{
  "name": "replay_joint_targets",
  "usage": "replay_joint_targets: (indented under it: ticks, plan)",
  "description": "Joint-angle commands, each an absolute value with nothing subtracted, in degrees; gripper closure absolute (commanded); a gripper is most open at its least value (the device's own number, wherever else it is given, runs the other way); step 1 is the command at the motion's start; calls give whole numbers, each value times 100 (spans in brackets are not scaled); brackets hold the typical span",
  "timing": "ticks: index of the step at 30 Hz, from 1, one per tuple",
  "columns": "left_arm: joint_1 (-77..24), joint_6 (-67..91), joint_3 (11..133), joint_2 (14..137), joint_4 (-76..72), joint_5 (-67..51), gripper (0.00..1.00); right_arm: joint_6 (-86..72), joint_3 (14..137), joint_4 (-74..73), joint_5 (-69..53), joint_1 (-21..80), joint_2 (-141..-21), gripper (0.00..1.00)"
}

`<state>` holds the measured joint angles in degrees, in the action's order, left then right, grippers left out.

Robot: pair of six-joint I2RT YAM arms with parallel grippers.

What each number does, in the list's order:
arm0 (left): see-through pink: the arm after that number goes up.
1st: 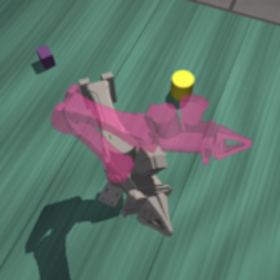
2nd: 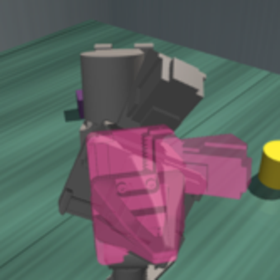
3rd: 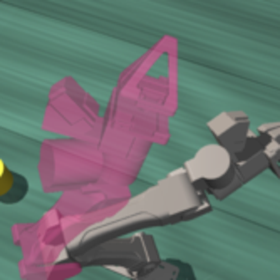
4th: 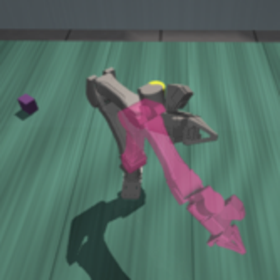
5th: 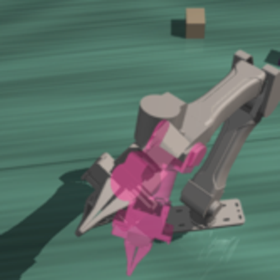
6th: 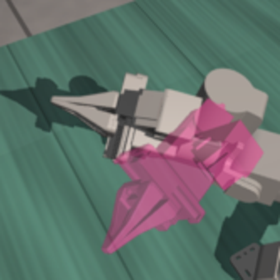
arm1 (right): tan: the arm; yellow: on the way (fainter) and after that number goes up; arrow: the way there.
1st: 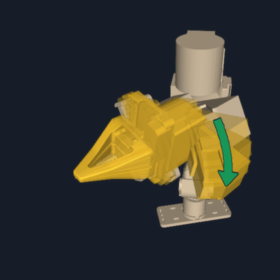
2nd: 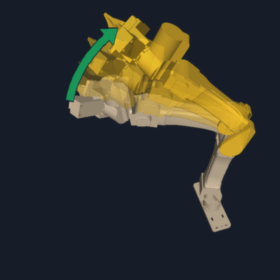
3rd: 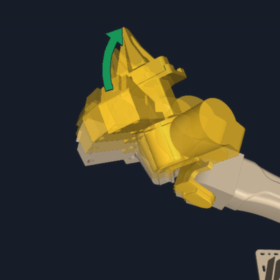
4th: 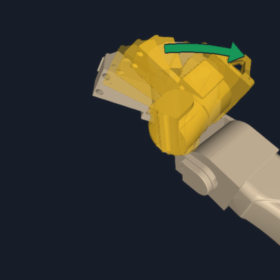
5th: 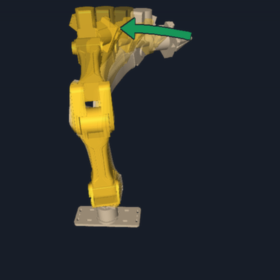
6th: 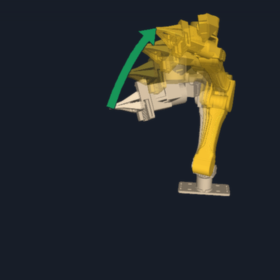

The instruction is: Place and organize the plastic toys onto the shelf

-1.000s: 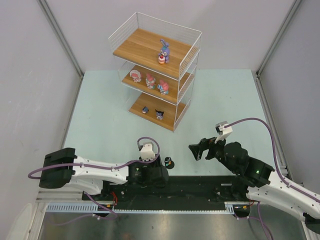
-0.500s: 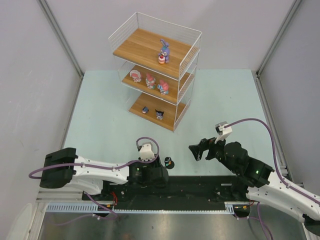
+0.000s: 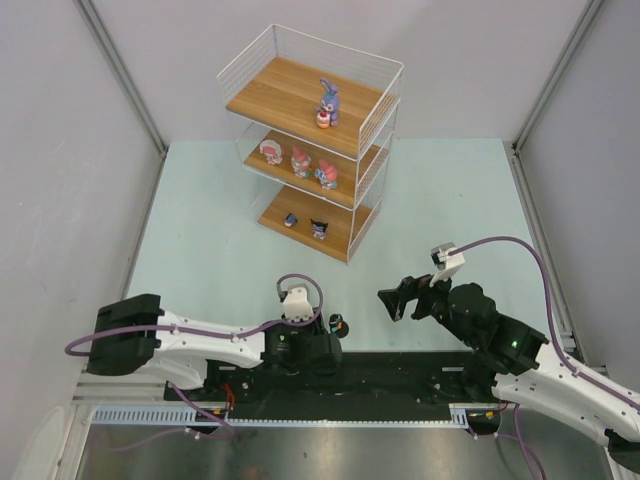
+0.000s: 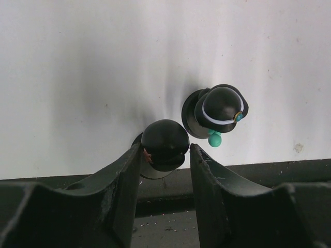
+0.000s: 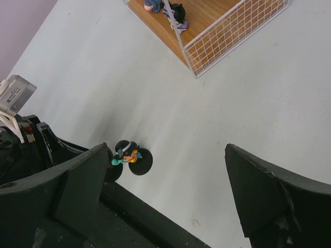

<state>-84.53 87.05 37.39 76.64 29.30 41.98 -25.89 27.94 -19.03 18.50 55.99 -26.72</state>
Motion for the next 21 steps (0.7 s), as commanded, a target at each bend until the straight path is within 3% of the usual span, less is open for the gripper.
replay_joint_targets:
  ticks: [1, 12, 21]
  plan:
    - [-8481, 8868, 3964, 7734, 2962, 4482, 53, -2549, 2769, -1837, 1793, 5572, -2602, 0]
    - [-8455, 8903, 3876, 7708, 3023, 4465, 59, -2558, 2760, -1846, 1767, 5537, -2593, 0]
    - [-8446, 8772, 3841, 7568, 3102, 4517, 69, -2558, 2751, -1793, 1723, 5511, -2628, 0]
